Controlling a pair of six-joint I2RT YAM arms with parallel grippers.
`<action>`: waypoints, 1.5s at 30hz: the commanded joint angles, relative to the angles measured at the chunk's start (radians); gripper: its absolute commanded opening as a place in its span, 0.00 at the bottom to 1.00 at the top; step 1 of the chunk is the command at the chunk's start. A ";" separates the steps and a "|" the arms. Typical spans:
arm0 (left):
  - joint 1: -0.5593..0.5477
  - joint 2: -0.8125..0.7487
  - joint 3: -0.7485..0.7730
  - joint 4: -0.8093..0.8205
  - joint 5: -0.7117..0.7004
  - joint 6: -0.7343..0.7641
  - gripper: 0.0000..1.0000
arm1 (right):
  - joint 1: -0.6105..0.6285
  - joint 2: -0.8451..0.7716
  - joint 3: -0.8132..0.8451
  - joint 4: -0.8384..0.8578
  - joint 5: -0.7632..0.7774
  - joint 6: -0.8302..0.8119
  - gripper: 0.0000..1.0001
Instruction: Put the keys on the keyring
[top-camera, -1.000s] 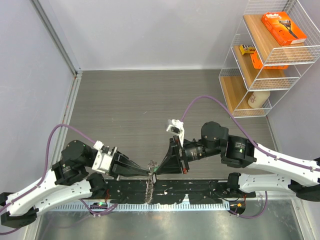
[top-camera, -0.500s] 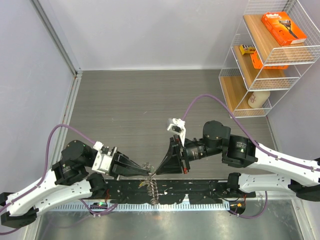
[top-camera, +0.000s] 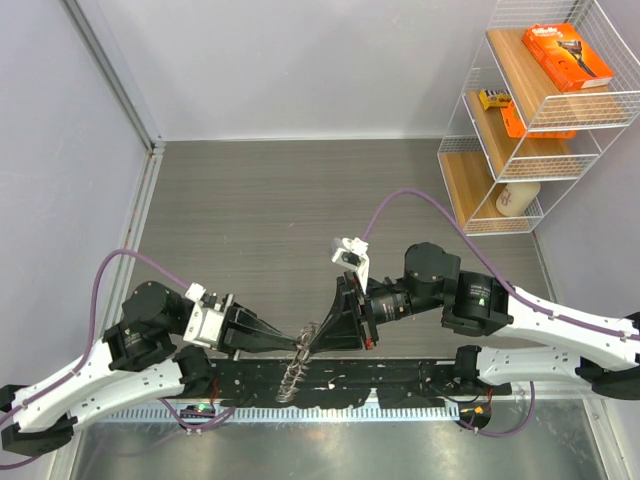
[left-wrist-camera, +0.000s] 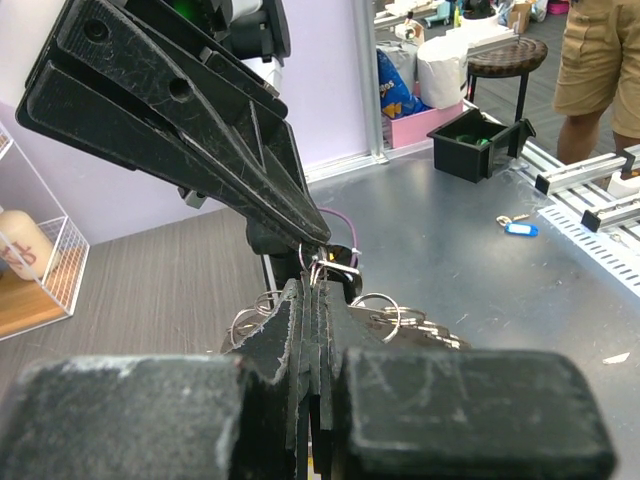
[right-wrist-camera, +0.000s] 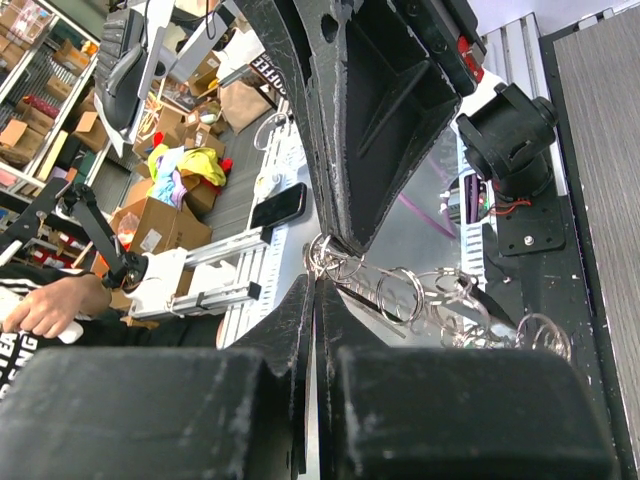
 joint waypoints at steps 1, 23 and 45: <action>-0.002 -0.011 0.001 0.054 -0.031 0.010 0.00 | 0.016 -0.009 0.048 0.068 0.021 0.027 0.06; -0.002 -0.048 -0.037 0.115 -0.189 -0.026 0.00 | 0.062 0.059 0.122 0.031 0.189 0.076 0.06; 0.000 -0.086 -0.175 0.407 -0.335 -0.061 0.00 | 0.114 0.215 0.383 -0.197 0.338 0.062 0.06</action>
